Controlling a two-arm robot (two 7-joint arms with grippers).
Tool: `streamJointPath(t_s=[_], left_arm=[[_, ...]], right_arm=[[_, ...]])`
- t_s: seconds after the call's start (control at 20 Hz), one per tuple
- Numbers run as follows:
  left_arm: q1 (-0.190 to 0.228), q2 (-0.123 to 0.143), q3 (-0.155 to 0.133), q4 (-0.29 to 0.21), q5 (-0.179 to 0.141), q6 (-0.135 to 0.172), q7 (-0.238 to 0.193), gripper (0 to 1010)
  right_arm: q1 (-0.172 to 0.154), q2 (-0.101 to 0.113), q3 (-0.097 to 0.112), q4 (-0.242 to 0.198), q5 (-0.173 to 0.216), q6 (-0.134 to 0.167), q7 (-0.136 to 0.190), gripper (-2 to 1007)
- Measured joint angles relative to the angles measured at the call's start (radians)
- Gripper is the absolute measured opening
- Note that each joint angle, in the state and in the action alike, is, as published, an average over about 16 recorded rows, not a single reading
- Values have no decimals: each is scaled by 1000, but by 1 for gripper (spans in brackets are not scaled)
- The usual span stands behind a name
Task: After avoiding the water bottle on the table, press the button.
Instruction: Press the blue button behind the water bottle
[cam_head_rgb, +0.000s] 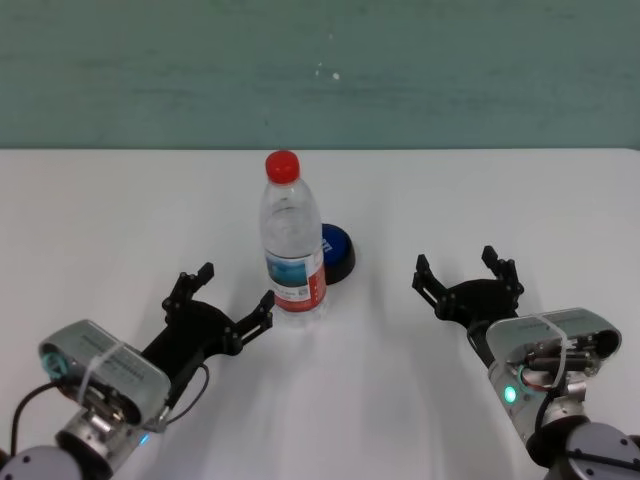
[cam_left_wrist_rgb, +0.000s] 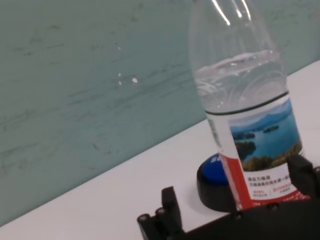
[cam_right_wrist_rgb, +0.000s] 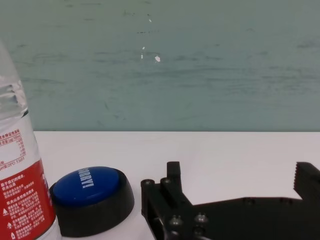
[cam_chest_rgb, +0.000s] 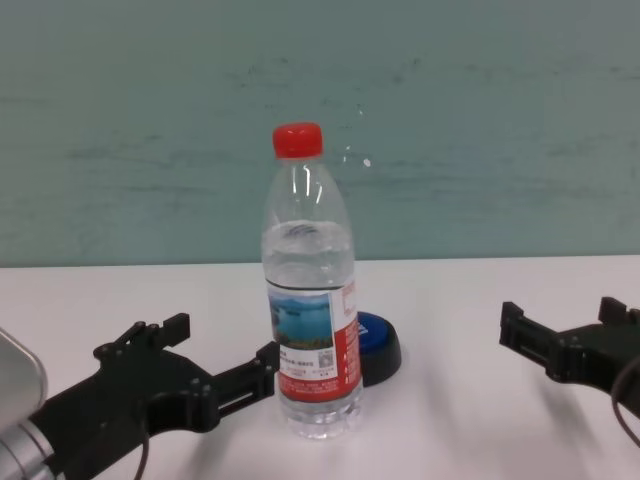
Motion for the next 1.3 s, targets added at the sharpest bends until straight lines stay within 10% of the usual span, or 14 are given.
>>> streamJointPath(t_s=[0.65, 1.3], left_arm=[[56, 35, -17, -61, -15, 7, -13, 1000], [164, 112, -114, -172, -69, -2, -35, 1000]], right_arm=[[0, 0, 0, 0, 0, 0, 0, 1004], [0, 0, 0, 0, 0, 0, 0, 1004]])
